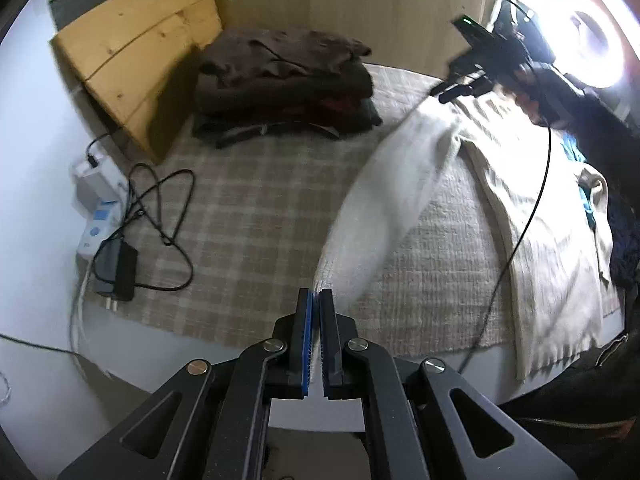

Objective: Fold clothes

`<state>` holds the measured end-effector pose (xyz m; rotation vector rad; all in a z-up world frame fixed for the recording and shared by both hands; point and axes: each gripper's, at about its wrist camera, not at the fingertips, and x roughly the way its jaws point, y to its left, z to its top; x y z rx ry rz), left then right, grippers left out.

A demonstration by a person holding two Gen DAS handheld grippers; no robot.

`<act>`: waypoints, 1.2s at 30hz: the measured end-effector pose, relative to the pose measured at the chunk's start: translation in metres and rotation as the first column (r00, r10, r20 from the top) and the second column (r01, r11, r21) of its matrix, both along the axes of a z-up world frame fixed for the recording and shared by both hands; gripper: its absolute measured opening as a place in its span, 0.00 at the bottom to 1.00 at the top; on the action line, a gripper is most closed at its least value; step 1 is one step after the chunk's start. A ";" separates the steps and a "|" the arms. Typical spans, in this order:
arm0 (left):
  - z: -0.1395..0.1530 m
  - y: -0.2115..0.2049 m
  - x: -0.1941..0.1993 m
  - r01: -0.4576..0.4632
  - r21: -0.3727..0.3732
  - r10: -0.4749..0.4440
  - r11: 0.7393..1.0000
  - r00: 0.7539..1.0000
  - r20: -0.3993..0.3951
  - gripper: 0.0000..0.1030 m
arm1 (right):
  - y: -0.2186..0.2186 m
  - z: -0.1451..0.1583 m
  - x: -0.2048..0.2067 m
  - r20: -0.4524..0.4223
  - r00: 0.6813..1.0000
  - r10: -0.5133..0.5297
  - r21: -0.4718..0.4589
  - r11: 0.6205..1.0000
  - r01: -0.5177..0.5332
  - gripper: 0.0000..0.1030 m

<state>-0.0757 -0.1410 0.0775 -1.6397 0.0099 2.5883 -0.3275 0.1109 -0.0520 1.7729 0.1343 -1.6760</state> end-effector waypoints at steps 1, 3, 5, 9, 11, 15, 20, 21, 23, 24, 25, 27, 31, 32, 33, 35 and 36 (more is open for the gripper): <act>-0.002 0.004 0.000 0.009 0.005 -0.009 1.000 1.000 -0.001 0.03 | -0.007 -0.003 0.001 -0.001 1.000 0.000 0.026 1.000 0.000 0.41; -0.005 0.010 -0.003 0.026 0.006 -0.025 1.000 1.000 -0.001 0.03 | -0.021 -0.012 0.005 0.008 1.000 -0.001 0.082 0.997 0.001 0.41; -0.008 0.014 -0.004 0.041 0.009 -0.041 0.999 0.999 0.004 0.03 | -0.035 -0.025 0.007 0.028 1.000 0.002 0.138 0.990 -0.006 0.42; -0.010 0.016 -0.005 0.049 0.016 -0.049 0.999 0.999 0.003 0.03 | -0.059 -0.028 0.019 -0.040 0.994 0.098 0.202 0.975 -0.087 0.53; -0.012 0.016 -0.005 0.046 0.009 -0.046 0.999 0.999 -0.004 0.03 | -0.069 -0.028 0.032 -0.097 0.974 0.204 0.243 0.954 -0.176 0.53; -0.019 0.004 -0.011 -0.002 0.051 0.002 0.999 1.000 -0.016 0.03 | -0.060 -0.026 0.031 -0.155 0.960 0.235 0.234 0.952 -0.196 0.05; 0.015 0.015 0.001 0.040 0.123 -0.028 0.992 0.995 -0.096 0.03 | -0.013 0.003 0.010 -0.114 0.985 0.128 -0.001 0.992 -0.129 0.05; 0.022 0.022 0.005 0.059 0.129 -0.045 0.990 0.993 -0.107 0.03 | 0.000 0.010 0.008 -0.117 0.987 0.107 -0.025 0.994 -0.110 0.04; 0.039 0.048 0.019 0.136 0.124 -0.120 0.983 0.984 -0.129 0.03 | 0.021 0.024 0.004 -0.119 0.991 0.066 -0.067 0.995 -0.074 0.04; 0.043 0.059 0.024 0.167 0.126 -0.151 0.978 0.980 -0.130 0.03 | 0.029 0.028 0.004 -0.114 0.992 0.052 -0.076 0.995 -0.061 0.04; 0.046 0.075 0.031 0.208 0.132 -0.192 0.969 0.973 -0.128 0.03 | 0.041 0.030 0.002 -0.110 0.993 0.041 -0.081 0.995 -0.050 0.04; 0.048 0.104 0.042 0.284 0.136 -0.269 0.949 0.956 -0.119 0.03 | 0.066 0.033 -0.002 -0.103 0.994 0.020 -0.091 0.995 -0.029 0.04; 0.033 0.168 0.060 0.434 0.160 -0.428 0.887 0.901 -0.068 0.03 | 0.118 0.020 0.001 -0.091 0.995 -0.035 -0.103 0.994 0.026 0.05; 0.022 0.185 0.065 0.471 0.165 -0.471 0.866 0.881 -0.046 0.04 | 0.127 0.010 0.001 -0.087 0.994 -0.059 -0.097 0.994 0.051 0.05; 0.008 0.200 0.068 0.500 0.182 -0.506 0.847 0.862 -0.014 0.04 | 0.133 -0.004 0.001 -0.070 0.995 -0.076 -0.068 0.995 0.071 0.08; -0.026 0.229 0.073 0.541 0.197 -0.564 0.818 0.821 0.087 0.09 | 0.148 -0.031 -0.001 0.010 0.995 -0.101 0.006 0.995 0.101 0.09; -0.039 0.238 0.078 0.550 0.191 -0.576 0.813 0.806 0.133 0.09 | 0.154 -0.033 -0.002 0.036 0.994 -0.107 -0.007 0.994 0.107 0.09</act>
